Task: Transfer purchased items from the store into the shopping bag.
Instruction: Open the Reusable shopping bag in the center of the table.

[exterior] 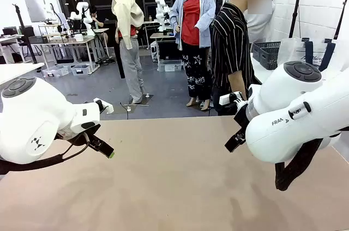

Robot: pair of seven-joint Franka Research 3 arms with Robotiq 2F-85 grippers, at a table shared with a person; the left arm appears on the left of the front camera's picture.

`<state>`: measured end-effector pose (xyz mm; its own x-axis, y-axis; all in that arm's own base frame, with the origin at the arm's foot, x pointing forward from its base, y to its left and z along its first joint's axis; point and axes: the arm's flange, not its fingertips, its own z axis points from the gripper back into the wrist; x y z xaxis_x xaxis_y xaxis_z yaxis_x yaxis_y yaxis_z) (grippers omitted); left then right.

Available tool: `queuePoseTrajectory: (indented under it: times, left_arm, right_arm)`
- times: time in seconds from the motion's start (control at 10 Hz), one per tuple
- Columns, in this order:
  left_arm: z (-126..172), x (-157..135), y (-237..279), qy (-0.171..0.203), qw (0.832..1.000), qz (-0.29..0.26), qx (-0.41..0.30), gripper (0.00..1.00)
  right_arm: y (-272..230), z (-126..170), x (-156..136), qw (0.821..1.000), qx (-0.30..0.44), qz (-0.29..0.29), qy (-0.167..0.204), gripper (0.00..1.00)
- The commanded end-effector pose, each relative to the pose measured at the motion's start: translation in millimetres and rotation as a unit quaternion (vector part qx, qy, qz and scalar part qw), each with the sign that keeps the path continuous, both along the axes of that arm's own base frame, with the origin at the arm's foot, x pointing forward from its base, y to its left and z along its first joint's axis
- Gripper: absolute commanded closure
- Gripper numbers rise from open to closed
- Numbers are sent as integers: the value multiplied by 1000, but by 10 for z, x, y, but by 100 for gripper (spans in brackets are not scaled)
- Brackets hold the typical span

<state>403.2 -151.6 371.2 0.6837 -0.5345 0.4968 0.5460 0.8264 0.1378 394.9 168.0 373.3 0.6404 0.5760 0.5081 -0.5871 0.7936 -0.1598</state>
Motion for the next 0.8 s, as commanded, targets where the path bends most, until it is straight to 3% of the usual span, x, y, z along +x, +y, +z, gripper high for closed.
queuePoseTrajectory:
  times: [0.0, 0.7]
  left_arm:
    - [1, -1, 0, 0, 1000, 0, 0, 0]
    - [1, -1, 0, 0, 1000, 0, 0, 0]
  right_arm:
    - [0, 0, 0, 1000, 0, 0, 0, 0]
    - [0, 0, 0, 1000, 0, 0, 0, 0]
